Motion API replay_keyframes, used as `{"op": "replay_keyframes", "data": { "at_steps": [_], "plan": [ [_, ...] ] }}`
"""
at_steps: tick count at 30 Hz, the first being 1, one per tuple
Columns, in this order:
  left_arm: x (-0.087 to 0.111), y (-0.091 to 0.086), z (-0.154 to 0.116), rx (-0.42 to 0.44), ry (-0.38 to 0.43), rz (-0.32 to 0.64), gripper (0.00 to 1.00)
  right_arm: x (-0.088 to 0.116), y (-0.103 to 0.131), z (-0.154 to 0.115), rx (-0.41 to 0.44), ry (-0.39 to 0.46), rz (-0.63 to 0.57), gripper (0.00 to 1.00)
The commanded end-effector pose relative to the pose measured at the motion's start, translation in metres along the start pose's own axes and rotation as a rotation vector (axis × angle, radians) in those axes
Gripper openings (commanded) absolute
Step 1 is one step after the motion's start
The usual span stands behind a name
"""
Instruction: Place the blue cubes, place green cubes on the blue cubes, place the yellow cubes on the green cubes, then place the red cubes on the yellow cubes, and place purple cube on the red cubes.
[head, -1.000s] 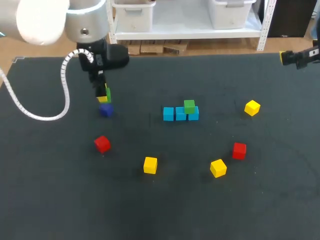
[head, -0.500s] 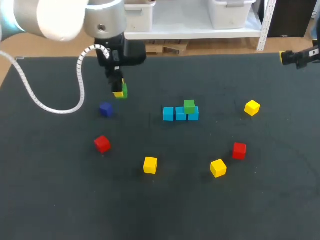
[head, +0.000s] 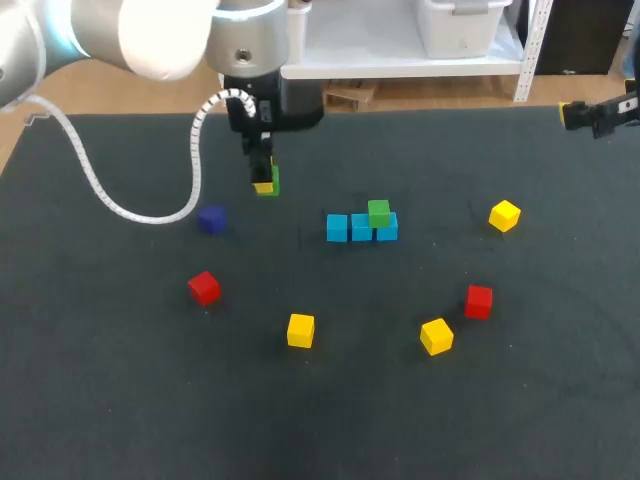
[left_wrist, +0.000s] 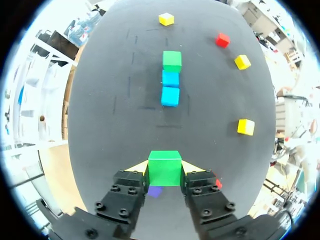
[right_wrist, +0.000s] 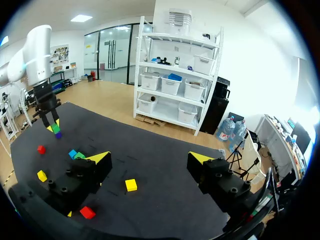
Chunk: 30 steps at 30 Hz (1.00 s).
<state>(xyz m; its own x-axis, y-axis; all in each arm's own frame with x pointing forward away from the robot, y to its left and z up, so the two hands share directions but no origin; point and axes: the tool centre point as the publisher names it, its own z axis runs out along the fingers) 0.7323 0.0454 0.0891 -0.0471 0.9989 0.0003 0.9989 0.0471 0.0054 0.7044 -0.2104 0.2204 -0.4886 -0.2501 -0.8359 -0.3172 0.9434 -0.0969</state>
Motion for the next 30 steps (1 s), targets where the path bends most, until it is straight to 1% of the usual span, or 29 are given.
{"op": "replay_keyframes", "data": {
  "at_steps": [1, 3, 9, 18, 23, 28, 30],
  "plan": [
    [-0.007, 0.006, 0.002, 0.007, 0.002, -0.016, 0.0, 0.003, -0.001, 0.003, -0.006, -0.043, 0.001, 1.0],
    [-0.009, 0.006, 0.004, 0.009, -0.001, -0.036, 0.0, 0.003, -0.001, 0.003, -0.006, -0.043, 0.001, 1.0],
    [-0.021, 0.003, 0.01, 0.016, -0.003, -0.04, 0.0, 0.003, -0.001, 0.003, -0.006, -0.043, 0.001, 1.0],
    [-0.041, -0.003, 0.015, 0.003, -0.014, -0.006, 0.0, 0.003, -0.001, 0.003, -0.006, -0.043, 0.001, 1.0],
    [-0.044, -0.003, 0.017, -0.006, -0.014, -0.004, 0.0, 0.003, -0.001, 0.003, -0.006, -0.043, 0.001, 1.0],
    [-0.045, -0.003, 0.015, 0.009, -0.048, 0.012, 0.0, 0.003, -0.001, 0.003, -0.006, -0.043, 0.001, 1.0],
    [-0.042, -0.002, 0.011, 0.007, -0.065, 0.003, 0.0, 0.003, -0.001, 0.003, -0.006, -0.043, 0.001, 1.0]
  ]
}}
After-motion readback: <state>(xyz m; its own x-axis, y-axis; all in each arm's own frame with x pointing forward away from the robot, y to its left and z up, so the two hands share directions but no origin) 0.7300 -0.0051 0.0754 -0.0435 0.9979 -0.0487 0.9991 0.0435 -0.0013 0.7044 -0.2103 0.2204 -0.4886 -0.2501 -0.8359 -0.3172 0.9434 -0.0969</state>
